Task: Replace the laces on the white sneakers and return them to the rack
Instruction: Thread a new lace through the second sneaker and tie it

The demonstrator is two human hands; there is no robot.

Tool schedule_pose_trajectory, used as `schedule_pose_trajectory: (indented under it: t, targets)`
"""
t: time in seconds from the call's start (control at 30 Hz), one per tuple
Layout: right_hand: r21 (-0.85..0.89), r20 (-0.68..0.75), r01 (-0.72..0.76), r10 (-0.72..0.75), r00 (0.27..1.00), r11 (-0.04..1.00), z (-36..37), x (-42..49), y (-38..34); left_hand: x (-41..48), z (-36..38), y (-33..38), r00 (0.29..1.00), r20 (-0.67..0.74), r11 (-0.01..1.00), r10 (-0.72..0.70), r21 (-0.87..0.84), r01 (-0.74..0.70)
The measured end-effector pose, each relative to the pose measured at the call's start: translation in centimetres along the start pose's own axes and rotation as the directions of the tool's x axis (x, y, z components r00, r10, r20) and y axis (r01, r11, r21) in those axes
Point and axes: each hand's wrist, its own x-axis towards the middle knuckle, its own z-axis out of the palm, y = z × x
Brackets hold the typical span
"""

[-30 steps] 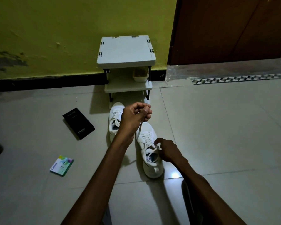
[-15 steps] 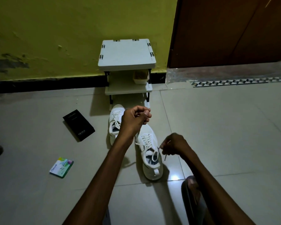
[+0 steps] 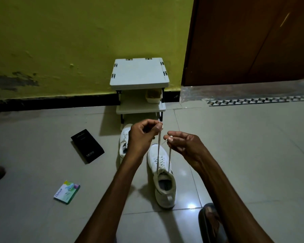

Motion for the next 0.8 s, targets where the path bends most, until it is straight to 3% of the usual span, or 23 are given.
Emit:
schedule_pose_trajectory:
  t: [0.1,0.2,0.3,0.4,0.53,0.8]
  targets:
    - [-0.086,0.007,0.051,-0.051,0.999,0.995,0.3,-0.1,-0.3,-0.1,0.0,-0.1,1.000,-0.001,1.000,0.005,-0.002,-0.005]
    - [-0.004,0.053,0.039,-0.039,0.998,0.999,0.3,0.0,-0.5,-0.1,0.0,-0.3,1.000,-0.009,1.000,-0.004,-0.020,0.003]
    - [-0.055,-0.025,0.058,-0.059,0.998,0.997,0.5,-0.2,-0.3,-0.2,-0.1,-0.2,1.000,-0.003,1.000,-0.011,-0.027,0.011]
    - [-0.240,-0.127,0.140,-0.174,0.977,0.961,0.9,-0.2,0.1,-0.3,-0.3,0.0,1.000,0.010,0.999,-0.001,-0.037,0.002]
    - [-0.576,-0.161,0.273,-0.434,0.886,0.771,1.2,0.5,0.5,-0.4,-0.2,0.1,1.000,0.001,0.999,0.006,-0.033,-0.006]
    - [-0.541,-0.138,0.373,-0.517,0.845,0.754,1.6,0.5,0.7,-0.7,-0.4,0.7,1.000,0.010,0.999,0.018,-0.050,-0.018]
